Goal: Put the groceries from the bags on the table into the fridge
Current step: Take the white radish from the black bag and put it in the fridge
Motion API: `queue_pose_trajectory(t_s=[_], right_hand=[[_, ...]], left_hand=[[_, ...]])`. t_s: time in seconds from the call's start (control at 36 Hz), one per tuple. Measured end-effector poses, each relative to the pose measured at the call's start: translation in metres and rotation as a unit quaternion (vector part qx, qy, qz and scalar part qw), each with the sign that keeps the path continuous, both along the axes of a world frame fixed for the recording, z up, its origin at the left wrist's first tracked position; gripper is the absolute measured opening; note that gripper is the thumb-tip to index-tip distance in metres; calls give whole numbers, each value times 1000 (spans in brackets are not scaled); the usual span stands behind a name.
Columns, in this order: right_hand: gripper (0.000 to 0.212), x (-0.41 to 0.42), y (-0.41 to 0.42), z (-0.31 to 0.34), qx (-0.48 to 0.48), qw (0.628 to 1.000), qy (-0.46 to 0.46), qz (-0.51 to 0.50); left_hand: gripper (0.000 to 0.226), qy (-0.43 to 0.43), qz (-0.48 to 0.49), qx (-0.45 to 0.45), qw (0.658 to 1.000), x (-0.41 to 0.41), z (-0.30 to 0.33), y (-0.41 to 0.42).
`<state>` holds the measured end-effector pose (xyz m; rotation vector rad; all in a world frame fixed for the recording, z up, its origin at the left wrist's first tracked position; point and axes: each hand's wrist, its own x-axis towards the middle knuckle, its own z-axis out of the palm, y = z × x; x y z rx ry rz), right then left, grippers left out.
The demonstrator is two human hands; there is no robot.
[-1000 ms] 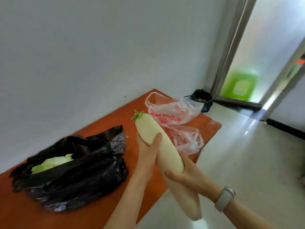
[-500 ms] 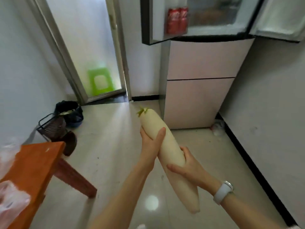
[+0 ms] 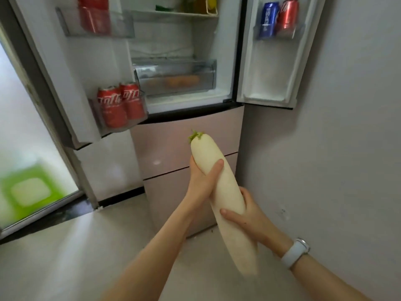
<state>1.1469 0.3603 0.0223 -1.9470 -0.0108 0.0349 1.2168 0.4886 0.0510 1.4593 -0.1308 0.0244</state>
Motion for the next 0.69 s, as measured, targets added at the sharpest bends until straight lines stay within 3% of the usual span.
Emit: queue_pose_trajectory(t_s=[0.08, 0.22, 0.33, 0.42, 0.69], right_hand=[[80, 58, -11, 25, 3, 1000, -20, -4], [80, 152, -25, 64, 11, 999, -54, 1], [79, 230, -36, 91, -16, 996, -90, 20], [73, 288, -47, 108, -30, 992, -116, 49], [85, 463, -84, 160, -141, 960, -229, 72]], left_hand=[[95, -14, 0, 1, 1000, 61, 26, -12], [76, -39, 1, -19, 999, 155, 65, -27], [75, -45, 37, -40, 998, 227, 89, -36], [72, -39, 67, -76, 994, 282, 105, -44], [63, -7, 171, -232, 958, 472, 171, -54]])
